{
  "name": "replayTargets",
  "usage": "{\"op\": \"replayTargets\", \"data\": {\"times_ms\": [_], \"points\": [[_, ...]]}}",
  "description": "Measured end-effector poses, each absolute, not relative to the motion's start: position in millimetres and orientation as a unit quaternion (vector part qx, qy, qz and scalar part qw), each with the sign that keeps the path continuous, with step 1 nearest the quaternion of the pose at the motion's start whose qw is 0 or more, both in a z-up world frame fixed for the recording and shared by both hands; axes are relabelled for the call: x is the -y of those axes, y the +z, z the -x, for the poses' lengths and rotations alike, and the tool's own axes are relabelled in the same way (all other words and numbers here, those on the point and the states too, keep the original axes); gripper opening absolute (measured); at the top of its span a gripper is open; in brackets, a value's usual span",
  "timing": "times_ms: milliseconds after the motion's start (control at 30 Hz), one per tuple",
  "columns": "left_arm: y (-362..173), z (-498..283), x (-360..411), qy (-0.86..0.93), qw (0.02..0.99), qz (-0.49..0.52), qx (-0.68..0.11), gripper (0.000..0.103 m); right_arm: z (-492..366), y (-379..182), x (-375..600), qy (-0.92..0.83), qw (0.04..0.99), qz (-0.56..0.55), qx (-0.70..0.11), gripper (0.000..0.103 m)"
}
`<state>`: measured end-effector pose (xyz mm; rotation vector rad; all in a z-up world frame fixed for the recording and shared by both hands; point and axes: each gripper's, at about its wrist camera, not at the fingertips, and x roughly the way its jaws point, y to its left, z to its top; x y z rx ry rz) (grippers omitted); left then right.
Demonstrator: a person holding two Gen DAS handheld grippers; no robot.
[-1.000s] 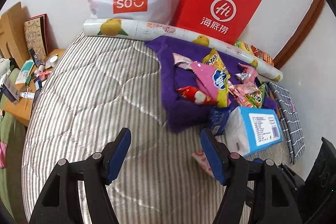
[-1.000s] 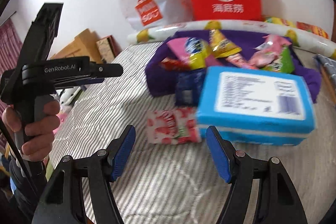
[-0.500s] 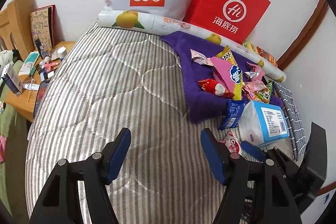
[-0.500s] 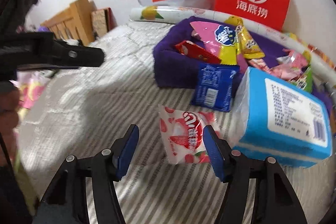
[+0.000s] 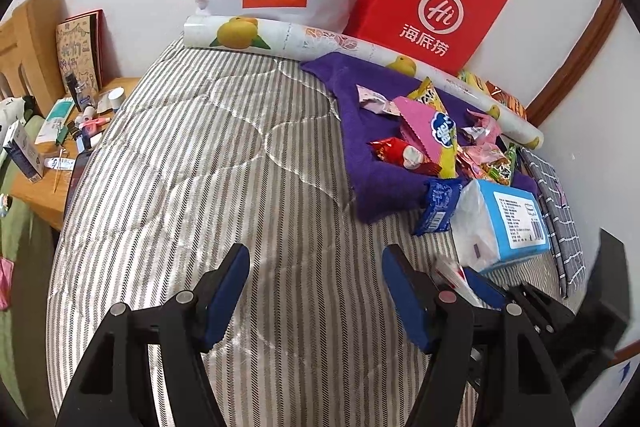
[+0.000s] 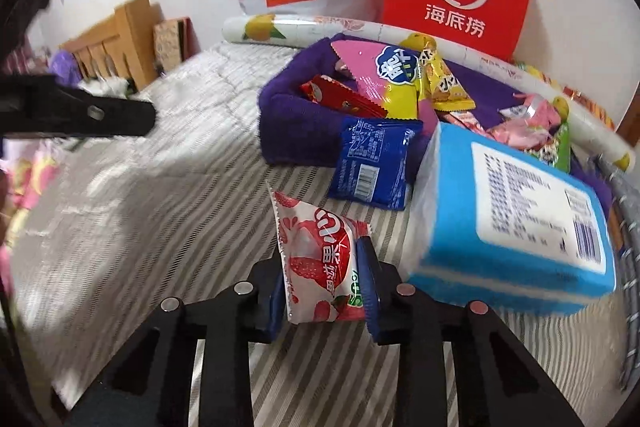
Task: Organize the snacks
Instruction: 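Grasp the red-white strawberry candy bag with the right tool, then lift the strawberry bag with the right tool while the left grasps the blue biscuit packet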
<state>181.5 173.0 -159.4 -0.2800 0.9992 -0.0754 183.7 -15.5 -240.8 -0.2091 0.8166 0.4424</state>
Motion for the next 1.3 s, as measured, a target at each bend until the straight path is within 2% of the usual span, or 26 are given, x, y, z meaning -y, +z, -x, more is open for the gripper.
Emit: {"op": "replayTargets", "data": {"times_ms": [300, 533, 633, 800, 867, 933, 1300], "points": [[-163.4, -180.4, -141.7, -0.052, 0.863, 0.134, -0.484, 0.067, -132.7, -213.1, 75.9, 0.223, 0.903, 0.062, -0.362, 0.028], [-165.1, -184.7, -104.8, -0.072, 0.863, 0.121, -0.485, 0.067, -123.5, -212.3, 128.2, 0.117, 0.922, 0.101, -0.356, 0.030], [-167.5, -187.0, -91.0, -0.077, 0.862, 0.117, -0.487, 0.067, -136.0, -229.5, 141.8, 0.129, 0.908, 0.069, -0.394, 0.034], [-174.4, -190.4, -78.6, -0.074, 0.861, 0.105, -0.493, 0.067, -134.9, -240.1, 150.0, 0.153, 0.895, 0.047, -0.416, 0.053], [-177.0, -191.7, -78.2, -0.073, 0.859, 0.107, -0.496, 0.067, -127.6, -234.4, 156.5, 0.157, 0.903, 0.034, -0.399, 0.070], [-178.2, -192.6, -78.6, -0.073, 0.857, 0.110, -0.498, 0.067, -122.5, -229.9, 163.2, 0.154, 0.909, 0.018, -0.387, 0.079], [-179.4, -196.6, -73.4, -0.081, 0.856, 0.113, -0.498, 0.067, -136.0, -247.3, 167.4, 0.197, 0.886, -0.027, -0.419, 0.082]]}}
